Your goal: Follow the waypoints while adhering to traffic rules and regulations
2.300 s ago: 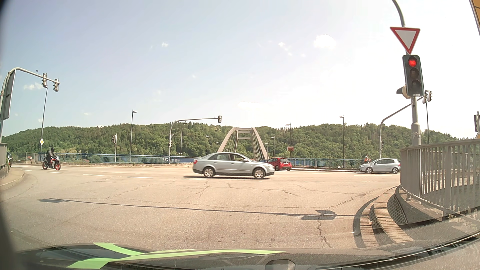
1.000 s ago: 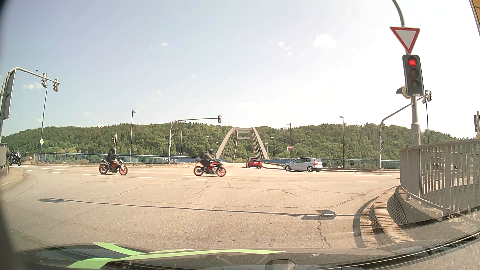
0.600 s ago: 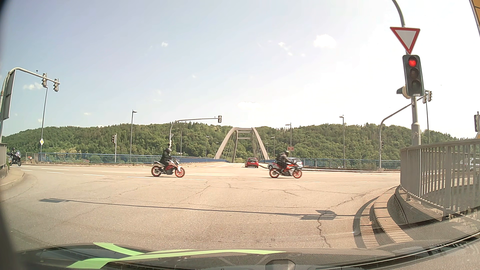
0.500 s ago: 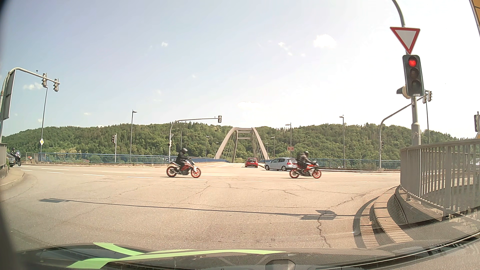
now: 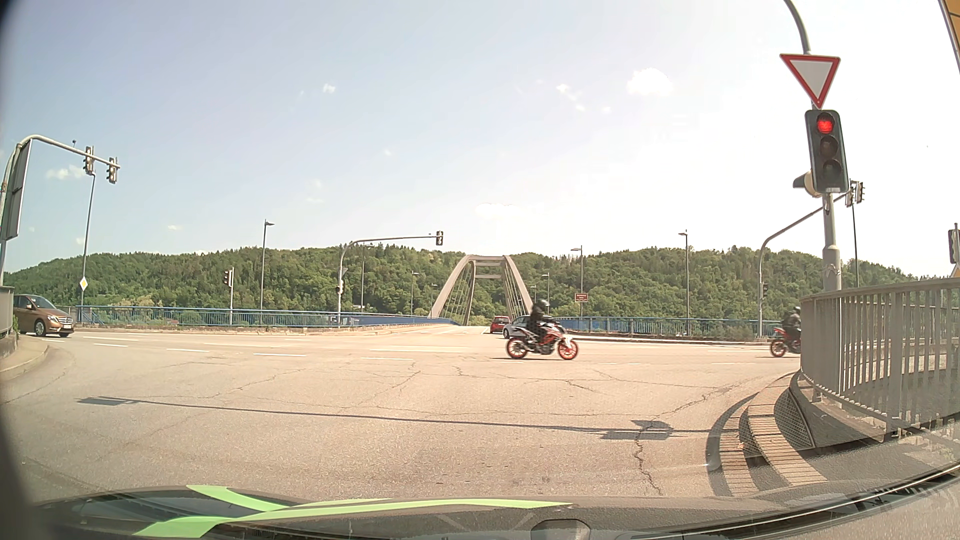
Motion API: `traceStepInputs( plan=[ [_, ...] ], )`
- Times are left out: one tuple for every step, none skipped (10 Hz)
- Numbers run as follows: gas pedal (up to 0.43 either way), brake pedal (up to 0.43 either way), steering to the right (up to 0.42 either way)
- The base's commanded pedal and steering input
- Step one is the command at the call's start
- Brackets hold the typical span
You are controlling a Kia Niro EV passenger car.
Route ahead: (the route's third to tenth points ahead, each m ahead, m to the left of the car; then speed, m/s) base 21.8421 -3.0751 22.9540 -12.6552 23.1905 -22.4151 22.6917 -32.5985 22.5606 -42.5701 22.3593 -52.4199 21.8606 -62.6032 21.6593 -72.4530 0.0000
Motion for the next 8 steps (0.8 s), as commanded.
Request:
traceStepInputs(
  plan=[
    [0.0, 0.329, 0.037],
    [0.0, 0.329, 0.037],
    [0.0, 0.329, 0.037],
    [0.0, 0.335, 0.037],
    [0.0, 0.335, 0.037],
    [0.0, 0.335, 0.037],
    [0.0, 0.335, 0.037],
    [0.0, 0.341, 0.037]
  ],
)
